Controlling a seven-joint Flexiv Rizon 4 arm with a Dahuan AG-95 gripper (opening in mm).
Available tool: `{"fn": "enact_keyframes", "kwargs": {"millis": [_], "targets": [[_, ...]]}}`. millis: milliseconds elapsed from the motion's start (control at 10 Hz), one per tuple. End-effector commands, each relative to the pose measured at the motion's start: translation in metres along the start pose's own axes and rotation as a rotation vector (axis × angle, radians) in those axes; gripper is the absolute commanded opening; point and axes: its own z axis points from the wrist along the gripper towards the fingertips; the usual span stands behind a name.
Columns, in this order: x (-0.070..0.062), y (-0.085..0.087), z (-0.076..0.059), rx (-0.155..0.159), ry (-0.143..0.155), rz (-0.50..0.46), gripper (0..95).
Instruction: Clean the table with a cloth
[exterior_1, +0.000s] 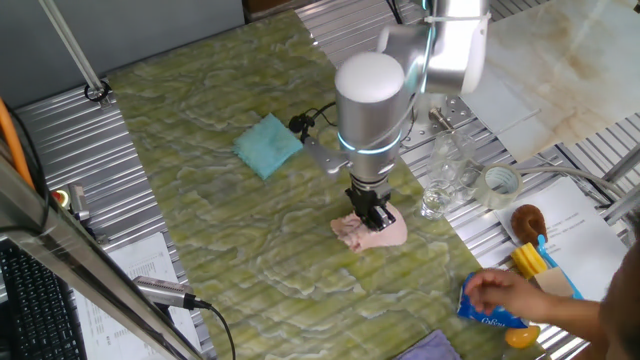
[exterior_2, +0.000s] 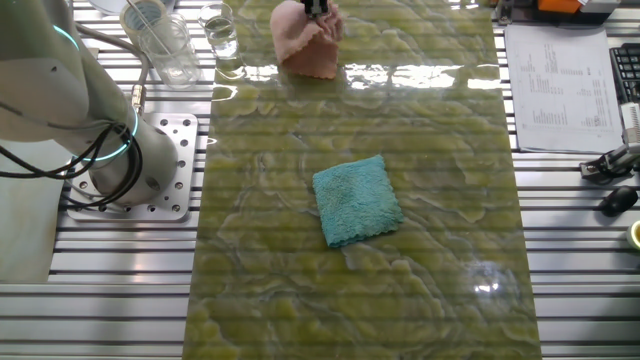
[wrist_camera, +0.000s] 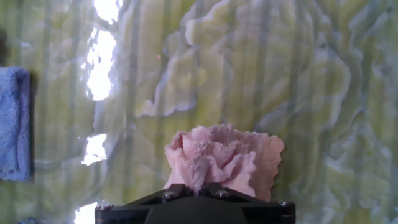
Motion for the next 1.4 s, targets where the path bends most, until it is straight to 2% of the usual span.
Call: {"fn": "enact_keyframes", "kwargs": {"millis": [100,400,500,600,700,800,900,1000,1100,1400], "targets": [[-0.001,-0.003,-0.001,0.052,-0.001,-0.113,95.0],[-0.003,-0.010,-0.014,0.049,0.006,-0.127,95.0],[-0.004,-0.015,-0.017,0.058,0.015,-0.128,95.0],[-0.005,-0.023,-0.021,0.075,0.018,-0.122,76.0],[-0.007,-0.038,-0.028,0.127,0.023,-0.135,76.0],[-0.008,-0.053,-0.035,0.145,0.023,-0.129,57.0],[-0.009,-0.068,-0.042,0.149,0.024,-0.134,0.0],[-0.009,-0.086,-0.047,0.150,0.026,-0.154,0.0],[-0.012,-0.115,-0.054,0.147,0.028,-0.176,0.0],[-0.026,-0.164,-0.065,0.147,0.043,-0.188,0.0]]}}
